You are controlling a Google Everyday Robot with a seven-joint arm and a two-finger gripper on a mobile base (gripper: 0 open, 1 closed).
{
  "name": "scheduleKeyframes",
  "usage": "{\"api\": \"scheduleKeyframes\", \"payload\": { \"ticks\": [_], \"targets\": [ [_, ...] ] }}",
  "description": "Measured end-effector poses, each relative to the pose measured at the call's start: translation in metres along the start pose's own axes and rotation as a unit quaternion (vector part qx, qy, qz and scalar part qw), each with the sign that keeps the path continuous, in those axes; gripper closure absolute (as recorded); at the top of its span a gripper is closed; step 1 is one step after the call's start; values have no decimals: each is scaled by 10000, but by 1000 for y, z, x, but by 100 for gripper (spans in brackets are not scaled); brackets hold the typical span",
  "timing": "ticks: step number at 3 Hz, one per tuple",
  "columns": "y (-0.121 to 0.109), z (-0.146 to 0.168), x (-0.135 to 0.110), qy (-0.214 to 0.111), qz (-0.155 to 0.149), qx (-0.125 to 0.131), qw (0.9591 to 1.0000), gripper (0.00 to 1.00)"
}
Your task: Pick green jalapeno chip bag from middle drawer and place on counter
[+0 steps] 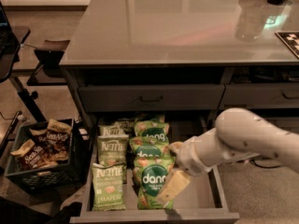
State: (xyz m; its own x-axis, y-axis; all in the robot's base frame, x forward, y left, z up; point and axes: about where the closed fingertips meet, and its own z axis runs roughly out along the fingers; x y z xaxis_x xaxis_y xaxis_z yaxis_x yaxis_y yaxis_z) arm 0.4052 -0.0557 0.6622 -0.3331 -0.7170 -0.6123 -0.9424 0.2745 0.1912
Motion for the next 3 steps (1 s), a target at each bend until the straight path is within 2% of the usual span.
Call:
{"api": "scheduleKeyframes", "payload": {
  "ticks": [1, 2, 3],
  "targets": [
    [2, 67, -3, -529, 67, -224, 9983, 0],
    [6, 122, -1, -986, 231, -515, 9935, 0],
    [6, 122, -1, -986, 232, -516, 9935, 0]
  ]
}}
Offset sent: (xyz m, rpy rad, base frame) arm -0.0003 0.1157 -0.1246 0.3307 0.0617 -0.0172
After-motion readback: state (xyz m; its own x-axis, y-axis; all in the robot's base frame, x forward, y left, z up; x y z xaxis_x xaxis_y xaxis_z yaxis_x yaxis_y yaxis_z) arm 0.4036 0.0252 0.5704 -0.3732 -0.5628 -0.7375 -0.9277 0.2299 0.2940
